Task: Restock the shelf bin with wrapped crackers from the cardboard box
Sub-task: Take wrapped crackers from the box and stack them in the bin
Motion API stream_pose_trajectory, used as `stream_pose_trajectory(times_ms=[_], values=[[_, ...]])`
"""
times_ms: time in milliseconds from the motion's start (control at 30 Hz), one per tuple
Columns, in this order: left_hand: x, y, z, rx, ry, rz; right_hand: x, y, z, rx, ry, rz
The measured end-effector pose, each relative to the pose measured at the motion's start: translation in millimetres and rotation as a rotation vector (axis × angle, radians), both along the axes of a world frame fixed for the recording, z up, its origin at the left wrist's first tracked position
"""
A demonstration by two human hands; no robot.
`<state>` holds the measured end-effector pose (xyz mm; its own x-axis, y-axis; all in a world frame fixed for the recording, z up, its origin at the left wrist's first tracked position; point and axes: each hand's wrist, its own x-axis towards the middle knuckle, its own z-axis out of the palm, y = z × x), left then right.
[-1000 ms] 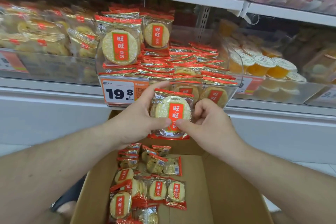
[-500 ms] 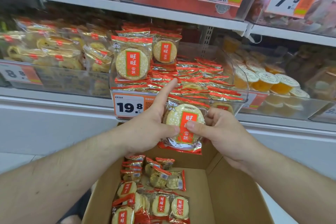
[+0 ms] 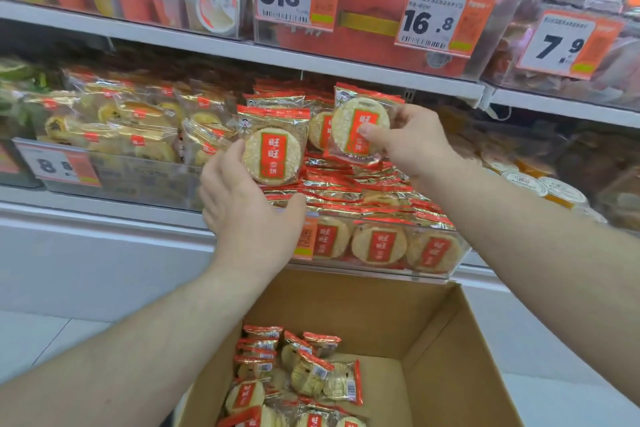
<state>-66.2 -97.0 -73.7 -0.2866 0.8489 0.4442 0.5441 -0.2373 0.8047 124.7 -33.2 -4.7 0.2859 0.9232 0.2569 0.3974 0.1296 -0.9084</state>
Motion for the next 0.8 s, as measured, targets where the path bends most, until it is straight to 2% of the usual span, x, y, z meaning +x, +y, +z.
stream_pose_trajectory(times_ms=[167, 267, 333, 800], values=[[2, 5, -7, -0.082, 0.051, -0.03, -8, 43, -13, -0.057, -0.125, -0.028], [1, 7, -10, -0.083, 0.067, -0.039, -11, 51, -19, -0.059, -0.321, -0.09], [1, 7, -12, -0.079, 0.077, -0.035, -11, 54, -23, -0.05, -0.385, -0.149], [6, 10, -13, -0.093, 0.066, -0.003, -26, 57, -25, -0.178, -0.421, -0.163]])
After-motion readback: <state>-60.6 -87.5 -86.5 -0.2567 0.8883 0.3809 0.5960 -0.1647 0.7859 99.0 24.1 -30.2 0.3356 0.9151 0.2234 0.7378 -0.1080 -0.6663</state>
